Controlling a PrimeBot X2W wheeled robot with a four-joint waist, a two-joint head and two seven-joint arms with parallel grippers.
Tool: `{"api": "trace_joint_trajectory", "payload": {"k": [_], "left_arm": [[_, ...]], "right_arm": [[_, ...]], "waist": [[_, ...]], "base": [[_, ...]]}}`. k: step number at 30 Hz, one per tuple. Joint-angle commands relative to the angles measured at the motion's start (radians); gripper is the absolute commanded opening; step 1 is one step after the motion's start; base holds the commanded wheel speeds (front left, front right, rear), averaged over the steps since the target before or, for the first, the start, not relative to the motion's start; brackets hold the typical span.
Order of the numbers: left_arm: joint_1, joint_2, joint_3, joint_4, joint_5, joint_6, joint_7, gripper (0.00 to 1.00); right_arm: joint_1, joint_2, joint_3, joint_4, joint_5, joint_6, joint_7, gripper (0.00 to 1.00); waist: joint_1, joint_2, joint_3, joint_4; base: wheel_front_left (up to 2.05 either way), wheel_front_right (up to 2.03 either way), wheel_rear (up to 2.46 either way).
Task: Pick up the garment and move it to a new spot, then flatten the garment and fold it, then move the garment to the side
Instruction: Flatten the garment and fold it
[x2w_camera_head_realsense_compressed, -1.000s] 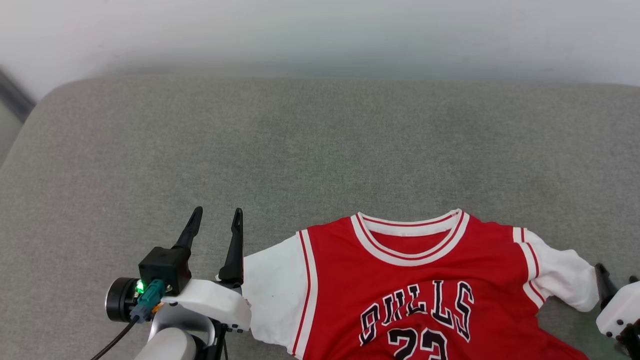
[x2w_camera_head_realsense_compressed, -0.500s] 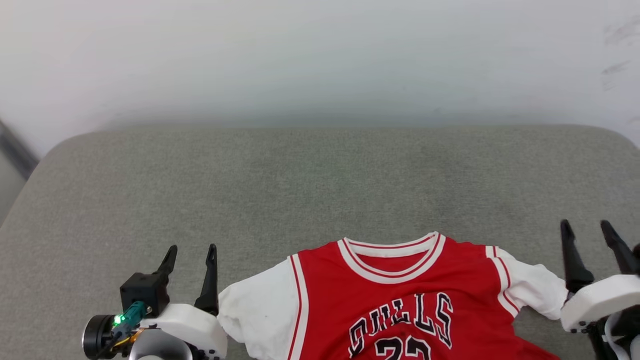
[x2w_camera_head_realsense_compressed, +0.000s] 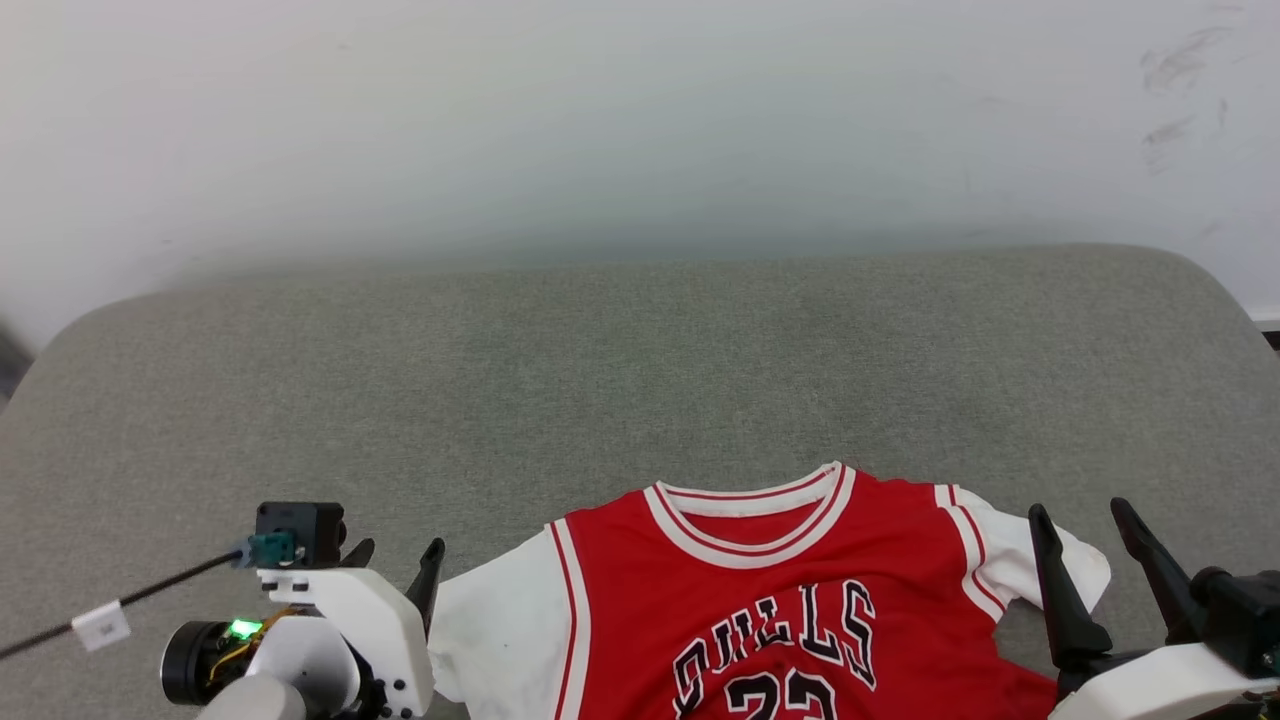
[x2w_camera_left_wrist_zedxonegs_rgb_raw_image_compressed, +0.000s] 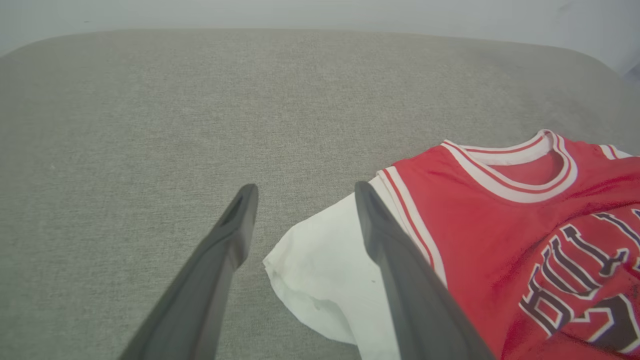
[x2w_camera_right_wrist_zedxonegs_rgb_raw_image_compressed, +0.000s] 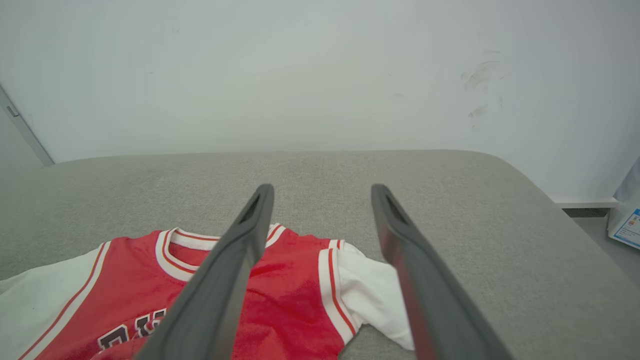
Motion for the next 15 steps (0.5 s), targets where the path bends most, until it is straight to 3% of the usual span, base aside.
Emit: {"api": "trace_joint_trajectory", "payload": {"k": [1, 8, 15], "left_arm": [[-0.03, 0.017, -0.007, 0.002, -0.015, -0.014, 0.056, 1.0], [-0.108, 0.088, -0.063, 0.059, -0.123, -0.073, 0.418, 1.0], [-0.152, 0.14, -0.095, 0.131, -0.121, -0.063, 0.566, 1.0]], "right_arm": [[0.016, 0.005, 0.006, -0.018, 0.0, 0.0, 0.004, 1.0], [0.025, 0.025, 0.033, -0.038, 0.022, 0.0, 0.023, 1.0], [-0.03, 0.032, 0.076, -0.031, 0.039, 0.0, 0.007, 1.0]], "waist": [[0.0, 0.0, 0.008, -0.011], [0.0, 0.0, 0.049, -0.069], [0.0, 0.0, 0.137, -0.124]], "base": [[0.0, 0.0, 0.0], [0.0, 0.0, 0.0], [0.0, 0.0, 0.0]]}}
